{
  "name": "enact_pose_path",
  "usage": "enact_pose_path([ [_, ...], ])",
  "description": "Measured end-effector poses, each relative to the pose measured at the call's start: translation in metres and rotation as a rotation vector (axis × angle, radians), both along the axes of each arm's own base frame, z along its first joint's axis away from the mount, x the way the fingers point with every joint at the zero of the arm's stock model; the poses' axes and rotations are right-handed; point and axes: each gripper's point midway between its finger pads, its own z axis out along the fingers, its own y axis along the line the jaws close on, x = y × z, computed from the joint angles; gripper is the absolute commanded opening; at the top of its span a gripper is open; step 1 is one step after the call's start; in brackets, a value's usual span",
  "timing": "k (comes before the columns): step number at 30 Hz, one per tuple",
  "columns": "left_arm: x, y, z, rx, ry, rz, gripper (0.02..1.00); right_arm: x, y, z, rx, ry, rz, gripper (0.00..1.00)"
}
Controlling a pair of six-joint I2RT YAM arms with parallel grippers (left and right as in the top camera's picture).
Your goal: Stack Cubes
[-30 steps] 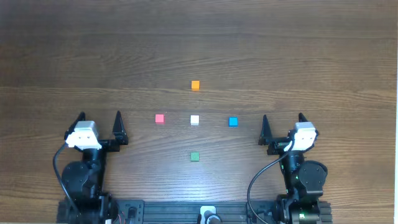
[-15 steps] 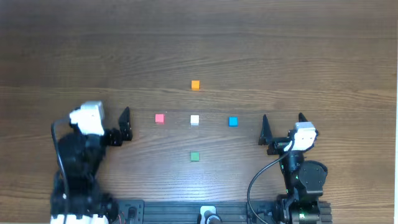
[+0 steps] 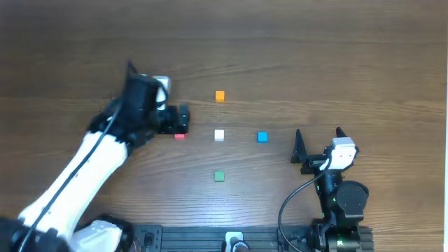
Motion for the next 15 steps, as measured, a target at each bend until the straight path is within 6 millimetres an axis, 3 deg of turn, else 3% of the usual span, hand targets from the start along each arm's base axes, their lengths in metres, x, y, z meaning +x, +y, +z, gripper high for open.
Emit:
enact_pose_path([
  [7,-0.010,-0.015,-0.057,0.080,0.173,0.013,0.998,0.000,0.000,0.000,0.000,0.000,0.000,0.993],
  [11,-0.014,-0.014,-0.074,0.114,0.216,0.036,0.998,0.000,0.000,0.000,0.000,0.000,0.000,0.991],
  [15,-0.014,-0.013,-0.077,0.126,0.222,0.049,0.996,0.000,0.000,0.000,0.000,0.000,0.000,0.993],
])
